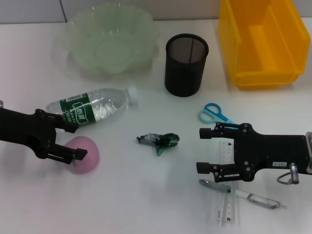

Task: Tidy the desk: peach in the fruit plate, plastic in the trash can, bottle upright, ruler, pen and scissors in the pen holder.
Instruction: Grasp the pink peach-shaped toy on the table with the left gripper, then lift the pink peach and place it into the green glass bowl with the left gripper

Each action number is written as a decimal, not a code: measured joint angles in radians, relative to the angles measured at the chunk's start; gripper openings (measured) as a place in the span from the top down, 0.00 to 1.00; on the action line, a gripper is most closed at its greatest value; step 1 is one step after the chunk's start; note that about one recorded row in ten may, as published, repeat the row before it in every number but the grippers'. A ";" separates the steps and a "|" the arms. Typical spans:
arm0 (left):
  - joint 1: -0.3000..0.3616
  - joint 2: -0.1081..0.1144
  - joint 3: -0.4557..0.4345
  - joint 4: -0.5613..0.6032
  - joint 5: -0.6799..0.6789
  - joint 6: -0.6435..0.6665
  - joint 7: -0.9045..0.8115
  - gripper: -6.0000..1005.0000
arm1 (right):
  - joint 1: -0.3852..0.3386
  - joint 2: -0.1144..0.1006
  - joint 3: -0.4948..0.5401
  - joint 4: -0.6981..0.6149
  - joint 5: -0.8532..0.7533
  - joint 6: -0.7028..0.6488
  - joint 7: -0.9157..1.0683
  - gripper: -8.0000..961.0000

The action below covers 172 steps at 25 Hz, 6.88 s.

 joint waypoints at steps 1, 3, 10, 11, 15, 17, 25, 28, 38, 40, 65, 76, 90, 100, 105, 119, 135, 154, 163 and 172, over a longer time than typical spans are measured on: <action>0.000 0.000 0.000 0.000 0.000 0.000 0.000 0.18 | 0.000 0.000 0.000 0.000 0.000 0.000 0.000 0.15; -0.005 -0.004 0.000 0.004 0.018 -0.010 -0.002 0.18 | 0.000 0.000 0.000 0.001 0.000 0.000 0.000 0.15; -0.009 -0.008 0.003 0.006 0.034 -0.038 -0.002 0.18 | 0.000 0.000 0.000 0.000 0.000 0.001 0.000 0.15; -0.009 -0.008 0.006 0.006 0.034 -0.040 -0.003 0.18 | 0.000 0.000 0.000 0.000 0.000 0.001 0.000 0.15; -0.010 -0.008 0.021 0.004 0.035 -0.046 -0.005 0.18 | 0.000 0.000 0.000 0.000 0.000 0.001 0.001 0.15; -0.010 -0.008 0.023 0.002 0.035 -0.046 -0.008 0.18 | 0.000 0.000 0.000 -0.001 0.000 0.001 0.002 0.15; -0.003 -0.009 0.047 -0.006 0.036 -0.054 -0.007 0.18 | 0.000 0.000 0.002 -0.001 0.000 0.000 0.001 0.15; -0.001 -0.013 0.051 -0.006 0.036 -0.061 -0.005 0.18 | 0.000 0.000 0.002 0.001 0.000 0.000 0.001 0.15; 0.003 -0.023 0.081 -0.008 0.036 -0.082 0.003 0.24 | 0.000 0.000 0.002 0.002 0.000 0.000 -0.001 0.15; 0.005 -0.024 0.108 -0.008 0.036 -0.094 0.003 0.29 | 0.000 0.000 0.002 0.002 0.000 0.000 -0.001 0.15; -0.003 -0.025 0.127 -0.008 0.032 -0.092 0.014 0.84 | -0.001 0.000 0.001 0.000 0.000 0.002 0.001 0.15; -0.025 -0.029 0.125 -0.008 -0.051 -0.004 0.009 0.92 | 0.000 0.000 0.001 -0.001 0.000 0.005 0.005 0.15; -0.009 -0.024 0.118 -0.092 -0.352 0.029 0.081 0.95 | 0.000 0.000 0.002 0.001 0.000 0.010 0.009 0.15; -0.012 -0.027 0.116 -0.276 -0.539 -0.044 0.169 0.93 | 0.001 0.000 -0.002 -0.004 0.003 0.010 0.009 0.15; -0.010 -0.029 0.116 -0.416 -0.631 -0.101 0.253 0.92 | 0.002 0.002 -0.002 -0.005 0.004 0.010 0.005 0.15; 0.000 -0.034 0.125 -0.608 -0.789 -0.182 0.430 0.89 | 0.003 0.008 0.002 -0.006 0.005 0.010 0.001 0.15; -0.041 -0.043 0.113 -0.739 -1.142 -0.468 0.581 0.86 | 0.004 0.012 0.001 -0.006 0.008 0.011 0.000 0.15; -0.219 -0.044 0.101 -0.864 -1.512 -0.886 0.898 0.83 | 0.012 0.021 0.002 -0.006 0.011 0.010 0.000 0.15; -0.217 -0.045 0.092 -0.865 -1.514 -0.889 0.901 0.81 | 0.013 0.023 0.001 -0.006 0.011 0.011 0.000 0.15; -0.219 -0.045 0.092 -0.874 -1.515 -0.889 0.915 0.79 | 0.015 0.023 0.002 -0.006 0.011 0.011 0.000 0.15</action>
